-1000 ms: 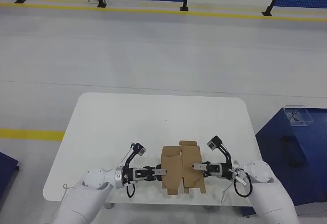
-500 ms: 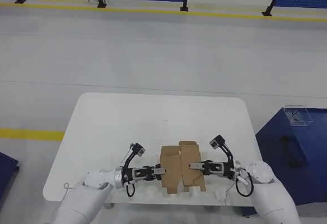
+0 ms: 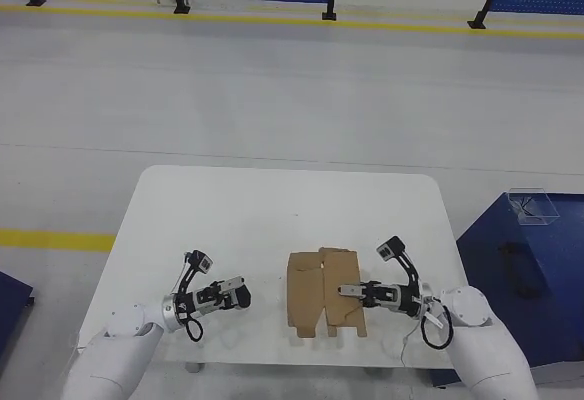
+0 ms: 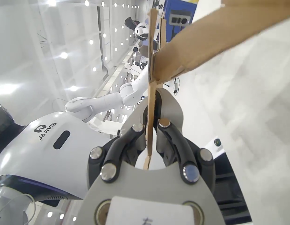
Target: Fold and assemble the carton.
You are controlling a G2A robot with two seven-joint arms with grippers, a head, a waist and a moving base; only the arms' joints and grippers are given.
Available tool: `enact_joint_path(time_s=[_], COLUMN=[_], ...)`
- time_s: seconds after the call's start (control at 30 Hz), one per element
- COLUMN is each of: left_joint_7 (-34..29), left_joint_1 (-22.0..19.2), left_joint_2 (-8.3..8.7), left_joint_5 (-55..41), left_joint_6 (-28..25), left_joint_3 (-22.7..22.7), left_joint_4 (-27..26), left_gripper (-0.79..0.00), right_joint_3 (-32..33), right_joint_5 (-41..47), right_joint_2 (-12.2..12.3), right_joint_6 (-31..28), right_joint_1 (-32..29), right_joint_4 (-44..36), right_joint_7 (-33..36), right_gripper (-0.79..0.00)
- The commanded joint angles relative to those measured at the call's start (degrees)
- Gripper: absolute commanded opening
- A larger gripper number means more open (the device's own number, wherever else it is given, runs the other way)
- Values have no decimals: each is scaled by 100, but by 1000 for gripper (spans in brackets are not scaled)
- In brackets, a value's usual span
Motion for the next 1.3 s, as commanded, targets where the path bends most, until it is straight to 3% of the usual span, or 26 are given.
enact_joint_path(time_s=[0.0, 0.3, 0.5, 0.77, 0.97, 1.13, 1.27], left_joint_7=[2, 2, 2, 2, 2, 2, 2], left_joint_1=[-1, -1, -1, -1, -1, -1, -1], left_joint_2=[-2, -2, -2, -2, -2, -2, -2], left_joint_5=[-5, -5, -5, -5, -5, -5, -5], left_joint_6=[-2, -2, -2, -2, -2, -2, -2], left_joint_3=[3, 3, 3, 3, 3, 3, 3], left_joint_4=[-3, -3, -3, -3, -3, -3, -3], left_gripper=[0, 0, 0, 0, 0, 0, 0], right_joint_3=[215, 940, 854, 784, 43, -873, -1567], right_joint_5=[139, 444, -235, -144, 3016, 6057, 7943], right_joint_2=[24, 49, 30, 23, -20, -118, -222], right_joint_6=[-185, -997, -928, -716, 1639, 5040, 7063], right_joint_1=[-144, -849, -810, -878, -801, -594, -355], right_joint_4=[-559, -3260, -3728, -3652, -3256, -2842, -2523], right_joint_7=[-237, -1441, -1925, -2072, -1234, -813, -1302], right_gripper=[-785, -785, -785, -785, -785, -785, -785])
